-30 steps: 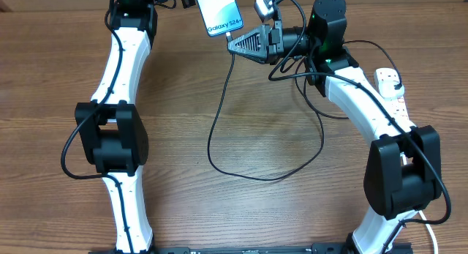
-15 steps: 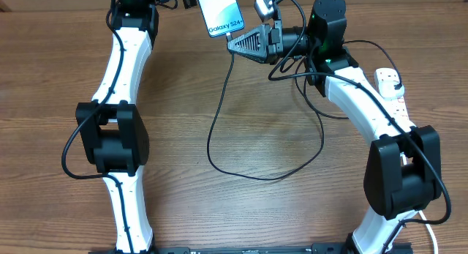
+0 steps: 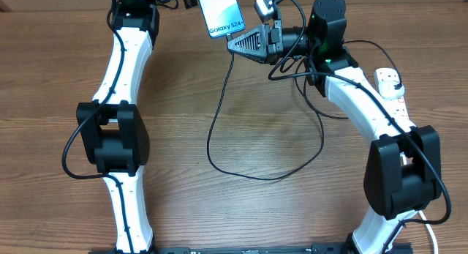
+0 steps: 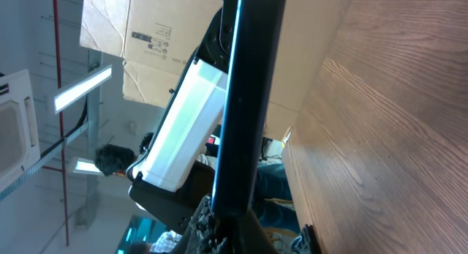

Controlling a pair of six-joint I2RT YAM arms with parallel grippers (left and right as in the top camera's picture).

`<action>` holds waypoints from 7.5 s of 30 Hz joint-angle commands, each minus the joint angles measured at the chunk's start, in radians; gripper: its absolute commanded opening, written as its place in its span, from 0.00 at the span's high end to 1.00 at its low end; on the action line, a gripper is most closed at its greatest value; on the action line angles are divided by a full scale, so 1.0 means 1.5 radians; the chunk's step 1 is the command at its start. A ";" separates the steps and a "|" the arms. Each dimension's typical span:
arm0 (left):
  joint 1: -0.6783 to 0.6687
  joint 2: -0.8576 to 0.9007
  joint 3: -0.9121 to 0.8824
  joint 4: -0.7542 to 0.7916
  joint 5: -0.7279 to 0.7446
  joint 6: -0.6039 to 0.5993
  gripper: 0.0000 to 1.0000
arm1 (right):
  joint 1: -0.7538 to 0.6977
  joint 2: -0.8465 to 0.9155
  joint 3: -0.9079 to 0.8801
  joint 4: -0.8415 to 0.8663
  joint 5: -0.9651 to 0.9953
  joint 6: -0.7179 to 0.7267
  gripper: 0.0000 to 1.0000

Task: Plug charger to phone and switch on socket

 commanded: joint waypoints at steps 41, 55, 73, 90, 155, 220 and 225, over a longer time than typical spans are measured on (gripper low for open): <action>-0.016 0.001 0.014 0.005 0.091 0.043 0.96 | -0.001 -0.021 0.015 0.007 0.049 0.002 0.19; -0.013 0.001 0.014 0.006 0.108 0.043 0.96 | -0.060 -0.021 0.015 0.001 0.039 0.002 0.00; -0.013 0.001 0.014 -0.004 0.101 0.093 0.96 | -0.202 -0.021 0.015 -0.706 0.284 -0.357 0.02; -0.041 0.001 0.014 -0.594 -0.076 0.550 0.96 | -0.204 -0.188 0.015 -0.886 0.713 -0.388 0.03; -0.219 0.014 -0.202 -0.828 -0.563 0.699 0.96 | -0.202 -0.234 0.015 -0.925 0.743 -0.406 0.01; -0.238 0.014 -0.203 -0.837 -0.630 0.709 0.89 | -0.202 -0.234 0.014 -0.925 0.743 -0.406 0.01; -0.238 0.014 -0.203 -0.837 -0.630 0.709 0.85 | -0.202 -0.234 0.014 -0.925 0.743 -0.406 0.01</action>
